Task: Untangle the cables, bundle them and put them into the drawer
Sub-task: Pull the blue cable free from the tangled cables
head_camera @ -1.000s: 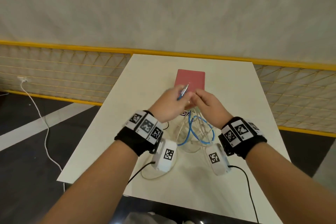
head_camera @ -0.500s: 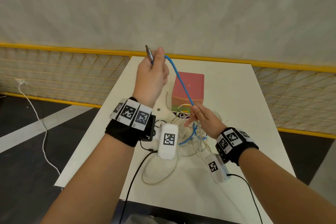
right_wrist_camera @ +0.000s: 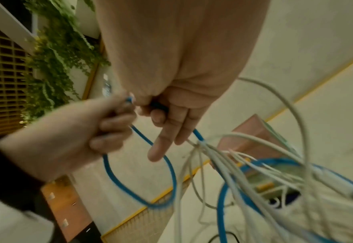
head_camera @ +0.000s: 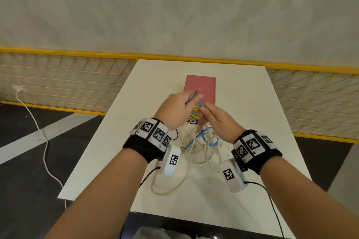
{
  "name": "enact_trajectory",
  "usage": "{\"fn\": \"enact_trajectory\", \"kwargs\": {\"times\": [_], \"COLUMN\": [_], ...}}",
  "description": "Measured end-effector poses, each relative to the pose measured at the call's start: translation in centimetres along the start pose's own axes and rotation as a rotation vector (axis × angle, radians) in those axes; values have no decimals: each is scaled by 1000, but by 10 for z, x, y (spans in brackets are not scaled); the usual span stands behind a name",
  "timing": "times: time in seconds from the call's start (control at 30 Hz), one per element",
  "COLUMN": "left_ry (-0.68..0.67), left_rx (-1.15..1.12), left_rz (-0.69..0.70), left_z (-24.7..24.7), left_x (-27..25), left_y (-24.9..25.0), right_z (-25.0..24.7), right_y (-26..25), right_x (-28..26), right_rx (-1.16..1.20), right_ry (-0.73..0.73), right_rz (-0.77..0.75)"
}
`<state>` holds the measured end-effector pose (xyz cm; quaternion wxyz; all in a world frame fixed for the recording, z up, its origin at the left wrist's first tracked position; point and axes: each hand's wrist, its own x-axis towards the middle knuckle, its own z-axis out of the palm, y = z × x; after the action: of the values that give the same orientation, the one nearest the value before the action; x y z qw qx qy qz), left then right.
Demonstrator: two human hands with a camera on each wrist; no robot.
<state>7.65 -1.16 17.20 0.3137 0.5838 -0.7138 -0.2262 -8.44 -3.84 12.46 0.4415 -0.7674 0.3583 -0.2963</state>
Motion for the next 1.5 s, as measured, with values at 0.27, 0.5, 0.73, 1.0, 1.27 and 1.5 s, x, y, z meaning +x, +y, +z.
{"fn": "enact_trajectory", "kwargs": {"times": [0.27, 0.5, 0.73, 1.0, 1.27, 1.5], "left_ry": [480, -173, 49, 19, 129, 326], "left_rx": [-329, 200, 377, 138, -30, -158], "left_rz": [-29, -17, 52, -17, 145, 30], "left_z": [-36, 3, -10, -11, -23, -41], "left_x": [16, -2, 4, 9, 9, 11], "left_y": [18, 3, 4, 6, 27, 20], "right_z": [7, 4, 0, -12, 2, -16], "right_y": [22, 0, 30, 5, 23, 23], "right_x": [-6, -4, -9, 2, 8, 3], "right_rx": [-29, 47, -108, 61, -187, -33], "right_ry": [46, -33, 72, 136, 164, 47], "right_rz": [100, 62, 1, 42, 70, 90]}}
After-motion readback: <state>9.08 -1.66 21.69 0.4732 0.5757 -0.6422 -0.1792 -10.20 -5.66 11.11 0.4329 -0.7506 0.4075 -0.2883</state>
